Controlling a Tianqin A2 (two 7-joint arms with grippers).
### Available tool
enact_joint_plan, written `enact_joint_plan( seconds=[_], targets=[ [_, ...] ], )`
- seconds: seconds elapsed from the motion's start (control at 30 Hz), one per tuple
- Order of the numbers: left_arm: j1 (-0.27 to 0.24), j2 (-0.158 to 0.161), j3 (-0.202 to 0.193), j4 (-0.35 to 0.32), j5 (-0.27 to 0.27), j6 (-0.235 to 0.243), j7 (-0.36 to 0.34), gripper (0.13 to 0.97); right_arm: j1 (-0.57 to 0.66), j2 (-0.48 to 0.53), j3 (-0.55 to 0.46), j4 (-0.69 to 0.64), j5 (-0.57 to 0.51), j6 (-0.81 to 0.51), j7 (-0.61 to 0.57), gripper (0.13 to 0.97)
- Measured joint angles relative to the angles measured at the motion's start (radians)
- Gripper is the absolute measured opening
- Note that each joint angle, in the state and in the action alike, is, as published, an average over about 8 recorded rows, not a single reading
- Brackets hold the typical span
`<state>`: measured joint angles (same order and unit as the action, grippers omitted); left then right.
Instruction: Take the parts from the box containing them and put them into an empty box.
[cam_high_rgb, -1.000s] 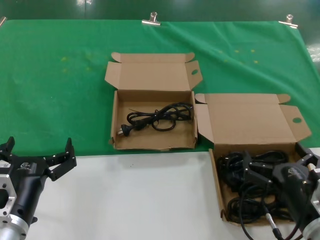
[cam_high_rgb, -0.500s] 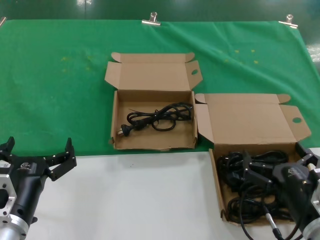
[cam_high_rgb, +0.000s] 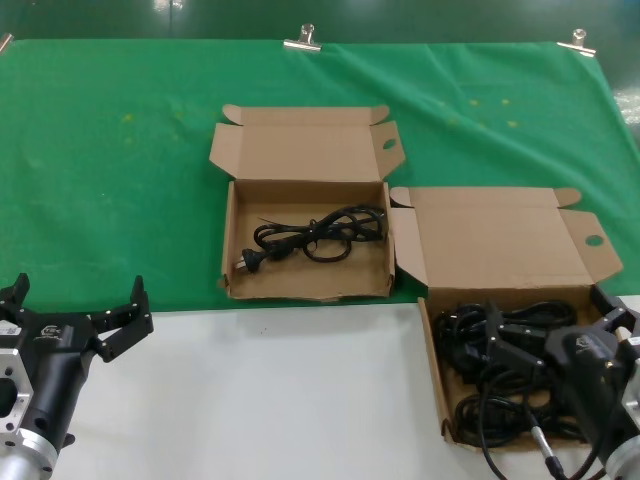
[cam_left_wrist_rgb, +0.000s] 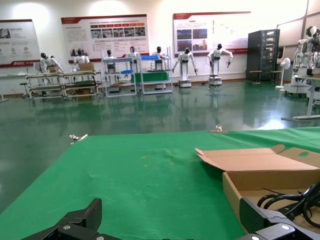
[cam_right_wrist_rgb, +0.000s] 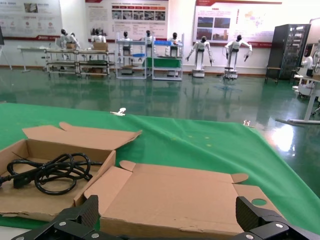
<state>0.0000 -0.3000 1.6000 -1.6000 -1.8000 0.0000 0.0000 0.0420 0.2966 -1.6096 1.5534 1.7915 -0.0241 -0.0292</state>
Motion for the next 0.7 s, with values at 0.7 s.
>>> enact_joint_plan(
  seconds=[0.7],
  targets=[
    [0.000,0.000,0.000,0.000,0.000,0.000,0.000,0.966,0.000,0.000,0.000,0.000,0.000,0.000,0.000,0.966]
  ],
)
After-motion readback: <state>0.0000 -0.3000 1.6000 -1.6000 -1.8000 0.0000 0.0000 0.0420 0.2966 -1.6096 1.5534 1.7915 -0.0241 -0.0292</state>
